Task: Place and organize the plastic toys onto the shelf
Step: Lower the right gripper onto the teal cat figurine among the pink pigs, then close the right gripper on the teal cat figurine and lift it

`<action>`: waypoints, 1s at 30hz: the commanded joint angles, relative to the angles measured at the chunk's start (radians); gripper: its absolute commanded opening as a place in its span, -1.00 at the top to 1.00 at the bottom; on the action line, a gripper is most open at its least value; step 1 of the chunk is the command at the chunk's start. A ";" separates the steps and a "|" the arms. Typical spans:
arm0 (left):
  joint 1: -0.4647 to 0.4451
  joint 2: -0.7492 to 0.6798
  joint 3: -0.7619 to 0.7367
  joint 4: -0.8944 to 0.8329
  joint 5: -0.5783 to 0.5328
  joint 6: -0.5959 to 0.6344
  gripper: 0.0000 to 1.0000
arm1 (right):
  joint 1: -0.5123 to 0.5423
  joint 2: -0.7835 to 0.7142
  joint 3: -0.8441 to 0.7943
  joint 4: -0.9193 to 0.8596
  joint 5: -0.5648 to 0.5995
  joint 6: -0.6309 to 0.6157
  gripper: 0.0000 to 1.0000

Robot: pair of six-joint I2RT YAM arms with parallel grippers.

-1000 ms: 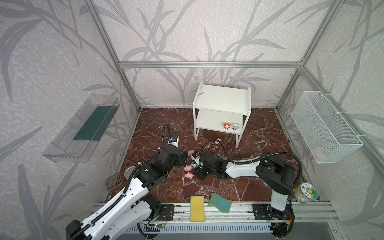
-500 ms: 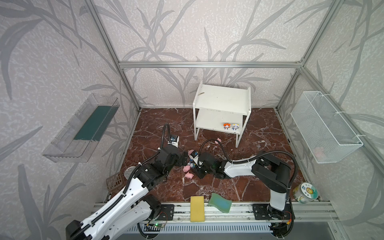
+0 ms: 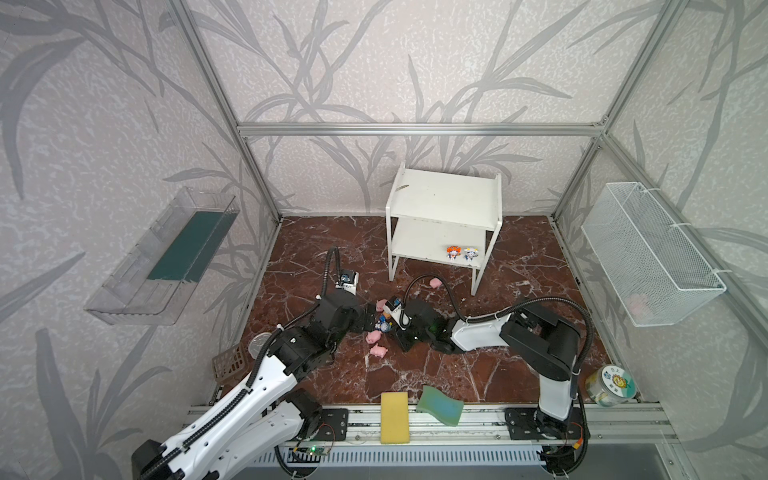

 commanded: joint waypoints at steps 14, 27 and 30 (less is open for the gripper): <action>0.001 0.002 -0.012 0.007 -0.009 -0.003 -0.95 | -0.028 0.012 -0.031 0.062 -0.036 -0.020 0.79; 0.001 0.009 -0.010 0.019 -0.002 -0.003 -0.95 | -0.071 -0.089 -0.128 0.044 -0.014 -0.021 0.95; 0.001 0.021 -0.011 0.031 0.006 -0.003 -0.95 | -0.098 -0.152 -0.181 0.012 -0.030 -0.031 1.00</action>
